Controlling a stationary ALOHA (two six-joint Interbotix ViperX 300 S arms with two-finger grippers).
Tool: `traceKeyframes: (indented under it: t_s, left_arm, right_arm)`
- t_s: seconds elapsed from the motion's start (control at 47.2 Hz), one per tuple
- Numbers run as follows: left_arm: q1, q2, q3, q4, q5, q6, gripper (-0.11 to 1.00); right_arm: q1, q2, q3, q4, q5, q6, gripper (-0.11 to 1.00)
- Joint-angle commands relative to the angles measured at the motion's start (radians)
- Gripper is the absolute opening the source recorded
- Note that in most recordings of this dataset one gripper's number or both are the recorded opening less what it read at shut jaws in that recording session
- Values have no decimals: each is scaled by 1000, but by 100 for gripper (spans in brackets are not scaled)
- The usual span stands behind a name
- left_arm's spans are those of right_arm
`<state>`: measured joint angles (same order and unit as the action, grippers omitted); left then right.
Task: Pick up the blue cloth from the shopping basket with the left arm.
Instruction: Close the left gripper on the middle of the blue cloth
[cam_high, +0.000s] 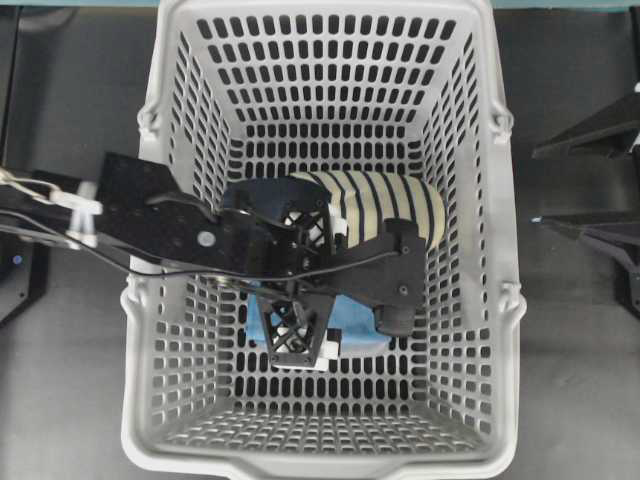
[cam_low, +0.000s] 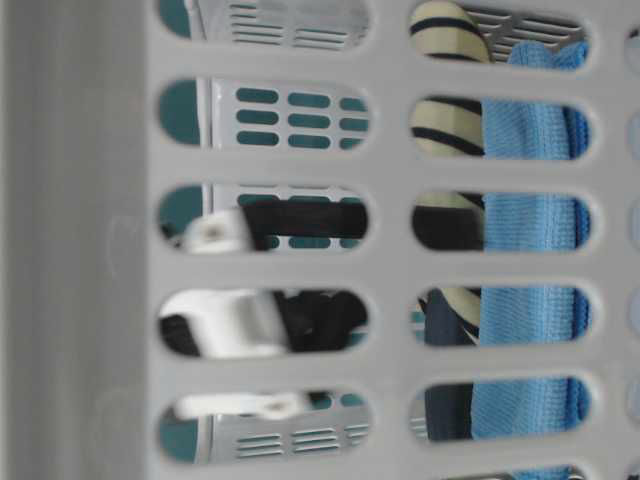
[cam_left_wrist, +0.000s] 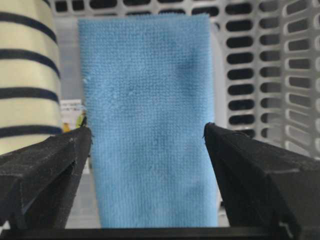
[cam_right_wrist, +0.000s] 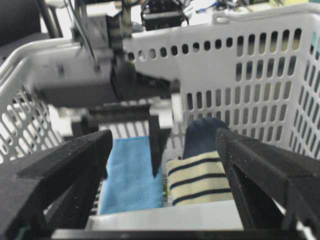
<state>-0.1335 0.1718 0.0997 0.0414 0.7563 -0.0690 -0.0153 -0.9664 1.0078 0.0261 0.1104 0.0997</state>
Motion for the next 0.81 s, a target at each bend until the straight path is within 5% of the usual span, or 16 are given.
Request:
traceKeyframes:
  t_s: [0.0,0.466,0.784]
  left_arm:
    - [0,15,5,5,-15,0,88]
    - [-3,41,69,3,-12,2,82]
    - [-5,-23,32,3,25,6,15]
  right_arm:
    - [2,3,-15,-3,-11,-2,80]
    - [0,-21,2,-3,-11,0,80]
    - [2,-23,6,-3,-28,-2,80]
